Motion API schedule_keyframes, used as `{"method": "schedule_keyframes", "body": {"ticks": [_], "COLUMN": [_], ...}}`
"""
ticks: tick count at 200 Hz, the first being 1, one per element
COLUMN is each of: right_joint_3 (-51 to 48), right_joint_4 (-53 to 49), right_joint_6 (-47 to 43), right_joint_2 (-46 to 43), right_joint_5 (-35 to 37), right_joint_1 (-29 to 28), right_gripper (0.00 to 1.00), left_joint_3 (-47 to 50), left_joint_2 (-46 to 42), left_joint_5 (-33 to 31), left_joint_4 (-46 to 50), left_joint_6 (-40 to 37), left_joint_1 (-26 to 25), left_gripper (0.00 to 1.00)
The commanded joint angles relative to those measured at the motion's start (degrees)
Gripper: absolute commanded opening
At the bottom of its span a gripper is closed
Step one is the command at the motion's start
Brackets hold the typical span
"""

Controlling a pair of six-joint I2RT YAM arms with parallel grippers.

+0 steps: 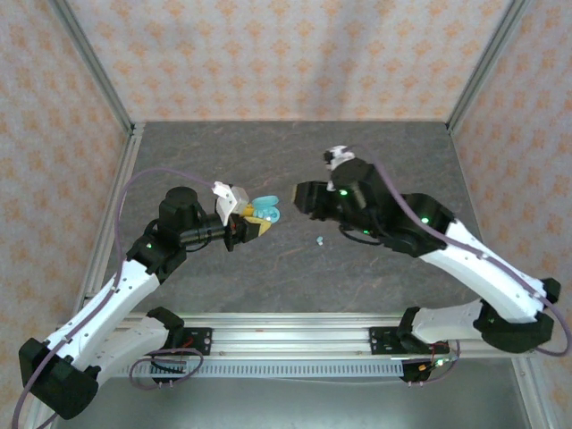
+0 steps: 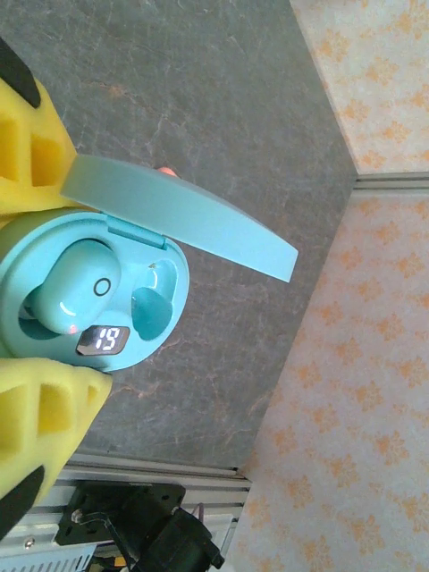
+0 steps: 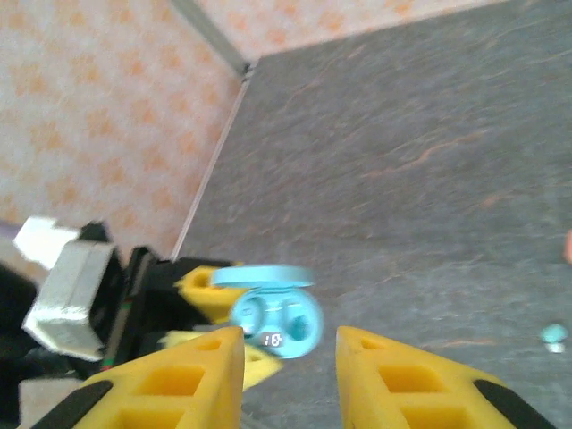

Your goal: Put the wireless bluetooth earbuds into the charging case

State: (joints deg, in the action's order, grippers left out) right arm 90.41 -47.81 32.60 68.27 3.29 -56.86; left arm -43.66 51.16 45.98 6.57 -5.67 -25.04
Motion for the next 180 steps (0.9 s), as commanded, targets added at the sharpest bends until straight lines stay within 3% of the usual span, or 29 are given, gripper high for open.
{"method": "schedule_keyframes", "body": {"ticks": [1, 32, 69, 122, 180], "right_joint_3": [-4.62, -14.32, -23.73, -22.15, -15.15], "right_joint_4": [-7.62, -5.51, 1.98, 2.37, -4.01], "right_joint_6": [2.07, 2.24, 2.41, 3.38, 2.10], "right_joint_2": [-3.85, -4.23, 1.24, 16.74, 31.98], "right_joint_5": [2.94, -4.50, -10.76, -11.09, -5.37], "right_joint_1": [5.61, 12.66, 15.51, 15.30, 12.41], "right_gripper": [0.33, 0.33, 0.32, 0.27, 0.25], "left_joint_3": [-0.83, -0.04, 0.40, 2.03, 2.80], "left_joint_2": [-0.57, -1.35, -2.40, -4.47, -5.83], "left_joint_5": [-0.86, -1.28, -1.93, -3.52, -4.47], "left_joint_4": [-1.13, -0.94, 0.80, 1.64, 3.38], "left_joint_6": [0.04, 0.21, -0.28, -0.48, -1.14], "left_joint_1": [-0.28, -0.36, -0.36, -0.36, -0.36], "left_gripper": [0.13, 0.13, 0.13, 0.13, 0.13]}}
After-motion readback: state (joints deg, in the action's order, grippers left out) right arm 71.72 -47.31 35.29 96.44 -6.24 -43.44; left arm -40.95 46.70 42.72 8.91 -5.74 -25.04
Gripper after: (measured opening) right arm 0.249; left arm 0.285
